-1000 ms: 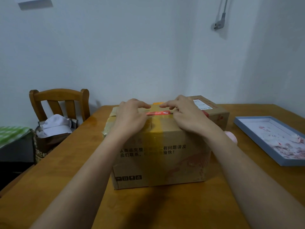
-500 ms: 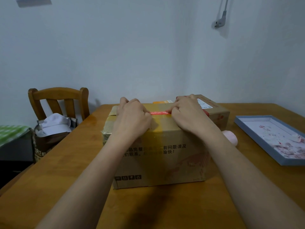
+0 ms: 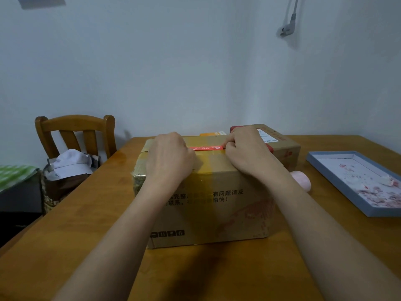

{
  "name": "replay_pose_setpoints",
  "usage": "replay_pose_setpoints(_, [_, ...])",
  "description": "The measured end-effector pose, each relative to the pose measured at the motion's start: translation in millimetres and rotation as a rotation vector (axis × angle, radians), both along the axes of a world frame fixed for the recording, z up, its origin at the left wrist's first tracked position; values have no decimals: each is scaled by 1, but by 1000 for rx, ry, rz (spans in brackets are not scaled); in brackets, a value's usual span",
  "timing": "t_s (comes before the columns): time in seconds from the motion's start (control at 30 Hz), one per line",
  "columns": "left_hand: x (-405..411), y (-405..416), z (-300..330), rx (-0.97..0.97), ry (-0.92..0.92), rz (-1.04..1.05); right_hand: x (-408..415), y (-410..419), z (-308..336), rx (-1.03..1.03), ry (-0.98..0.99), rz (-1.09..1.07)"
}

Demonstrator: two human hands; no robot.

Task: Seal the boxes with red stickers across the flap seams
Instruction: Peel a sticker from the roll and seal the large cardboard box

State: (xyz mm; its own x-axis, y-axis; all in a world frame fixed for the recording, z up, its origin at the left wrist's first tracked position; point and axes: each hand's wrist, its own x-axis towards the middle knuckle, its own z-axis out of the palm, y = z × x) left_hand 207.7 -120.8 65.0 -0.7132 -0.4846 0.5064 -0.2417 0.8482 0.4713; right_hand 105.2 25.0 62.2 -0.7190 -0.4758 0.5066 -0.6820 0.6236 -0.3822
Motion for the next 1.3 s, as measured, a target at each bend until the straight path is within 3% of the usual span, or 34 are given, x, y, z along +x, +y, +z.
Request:
replay_pose_setpoints(0.1, [2,4,1,-60,2,-13,9,5,2,-28,50,134])
replay_pose_setpoints(0.3, [4,8,6,-99,-23,-103,13,6,7,140,-58,258])
replay_pose_setpoints(0.63, [0,5,10,-102,-106,-209,16,4,10,211,-36,239])
replay_pose_setpoints(0.93, [-4,1,9,-123,-140,-186,20,3,15,303,-11,245])
replay_pose_setpoints(1.3, [1,6,5,-103,-61,-125,25,3,18,319,31,244])
